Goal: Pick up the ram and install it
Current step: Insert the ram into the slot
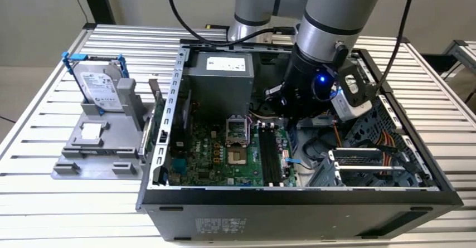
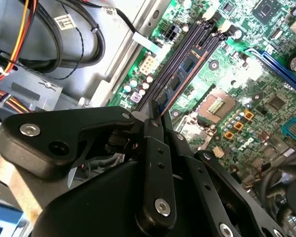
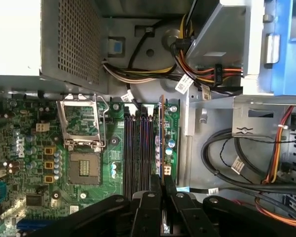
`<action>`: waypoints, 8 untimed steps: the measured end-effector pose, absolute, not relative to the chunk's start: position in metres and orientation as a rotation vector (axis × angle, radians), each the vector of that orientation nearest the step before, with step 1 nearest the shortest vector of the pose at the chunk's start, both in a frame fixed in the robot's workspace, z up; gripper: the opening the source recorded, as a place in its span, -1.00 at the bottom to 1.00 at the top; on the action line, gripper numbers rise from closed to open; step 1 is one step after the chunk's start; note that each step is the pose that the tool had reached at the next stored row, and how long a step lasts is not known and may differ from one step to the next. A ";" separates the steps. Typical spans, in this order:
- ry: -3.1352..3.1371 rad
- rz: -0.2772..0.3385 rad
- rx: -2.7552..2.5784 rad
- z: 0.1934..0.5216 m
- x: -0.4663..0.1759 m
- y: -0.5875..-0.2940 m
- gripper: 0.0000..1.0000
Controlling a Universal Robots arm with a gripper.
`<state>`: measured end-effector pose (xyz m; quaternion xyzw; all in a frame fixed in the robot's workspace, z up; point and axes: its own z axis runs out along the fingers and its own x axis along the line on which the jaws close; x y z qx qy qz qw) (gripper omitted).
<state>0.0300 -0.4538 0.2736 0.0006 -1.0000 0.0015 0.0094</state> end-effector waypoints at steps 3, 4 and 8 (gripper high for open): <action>-3.122 0.006 0.002 0.269 0.030 -0.454 -1.00; -3.122 0.006 0.002 0.268 0.030 -0.454 -1.00; -3.122 0.008 0.001 0.261 0.030 -0.454 -1.00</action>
